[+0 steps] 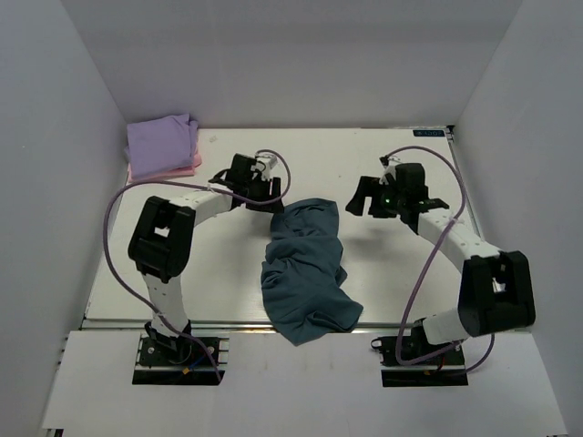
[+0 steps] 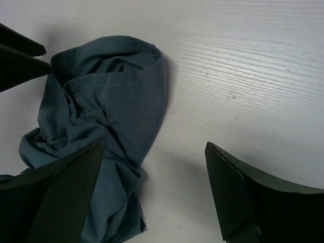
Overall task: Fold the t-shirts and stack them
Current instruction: Flatten out the tshirt
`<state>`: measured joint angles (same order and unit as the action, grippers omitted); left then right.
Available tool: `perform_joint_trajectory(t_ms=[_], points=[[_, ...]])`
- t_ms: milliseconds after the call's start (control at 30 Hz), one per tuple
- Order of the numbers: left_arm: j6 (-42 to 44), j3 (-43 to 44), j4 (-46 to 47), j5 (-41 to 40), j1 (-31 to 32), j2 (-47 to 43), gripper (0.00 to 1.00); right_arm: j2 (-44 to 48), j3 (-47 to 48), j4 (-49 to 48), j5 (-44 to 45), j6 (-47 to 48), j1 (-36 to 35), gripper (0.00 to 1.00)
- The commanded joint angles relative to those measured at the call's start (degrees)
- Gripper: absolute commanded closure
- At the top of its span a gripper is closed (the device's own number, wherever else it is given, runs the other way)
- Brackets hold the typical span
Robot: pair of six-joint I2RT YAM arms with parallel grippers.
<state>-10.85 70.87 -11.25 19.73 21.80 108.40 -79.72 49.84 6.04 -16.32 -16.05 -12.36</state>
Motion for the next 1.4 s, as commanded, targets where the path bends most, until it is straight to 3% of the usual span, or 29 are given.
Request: perform_joint_trajectory(t_ms=[0, 67, 100, 267, 300, 333, 567, 667, 700, 733, 767, 1000, 1200, 1367], points=[[-0.30, 3.30, -3.87, -6.78, 1.22, 2.41, 0.33, -4.90, 6.21, -0.68, 0.49, -0.37, -2.14, 0.13], [-0.31, 5.24, -5.36, -8.64, 1.75, 4.00, 0.43, -10.16, 8.07, -0.68, 1.99, -0.29, -3.37, 0.13], [-0.31, 5.24, -6.58, -10.22, 1.75, 4.53, 0.55, -12.54, 10.16, -0.60, 2.69, -1.08, -3.63, 0.13], [-0.31, 3.68, -5.46, -8.83, 2.28, 5.59, 0.80, -20.38, 15.98, -0.60, 4.88, -2.49, -5.83, 0.14], [-0.83, 3.05, -4.58, -7.96, 2.89, 4.99, 0.96, -23.08, 17.12, -0.51, 5.15, -2.75, -6.09, 0.16], [-0.84, 1.83, -4.05, -7.34, 2.89, 4.46, 1.00, -23.63, 18.00, -0.33, 5.50, -3.19, -6.36, 0.16], [-0.31, -0.38, -2.03, -6.81, 3.95, -0.02, 1.00, -30.05, 20.73, -2.00, 6.03, -3.99, -8.47, 0.22], [-0.31, -0.38, -2.03, -6.81, 3.95, -1.69, 1.00, -32.25, 22.05, -1.83, 6.47, -4.42, -9.61, 0.49], [-0.31, -0.38, -2.03, -6.81, 3.95, -1.70, 1.00, -32.95, 22.31, -1.13, 6.21, -4.60, -9.79, 0.80], [-0.31, -0.38, -2.03, -6.81, 3.95, -2.57, 1.00, -32.95, 22.31, -1.03, 5.51, -4.43, -9.88, 0.94], [-0.31, 0.14, -2.03, -7.50, 3.95, -2.58, 1.00, -32.60, 22.05, -1.12, 5.07, -4.60, -9.96, 1.00], [0.83, 12.70, -7.64, -14.00, 3.95, -7.32, 1.00, -20.05, 25.64, -0.86, 10.50, -0.91, -10.05, 1.00], [2.76, 26.14, -10.73, -18.32, 3.95, -12.59, 1.00, -7.49, 35.58, 1.69, 18.25, 4.62, -9.70, 1.00], [5.31, 32.30, -9.15, -16.91, 3.95, -17.95, 1.00, -5.01, 47.26, 3.79, 19.04, 9.63, -9.70, 1.00]])
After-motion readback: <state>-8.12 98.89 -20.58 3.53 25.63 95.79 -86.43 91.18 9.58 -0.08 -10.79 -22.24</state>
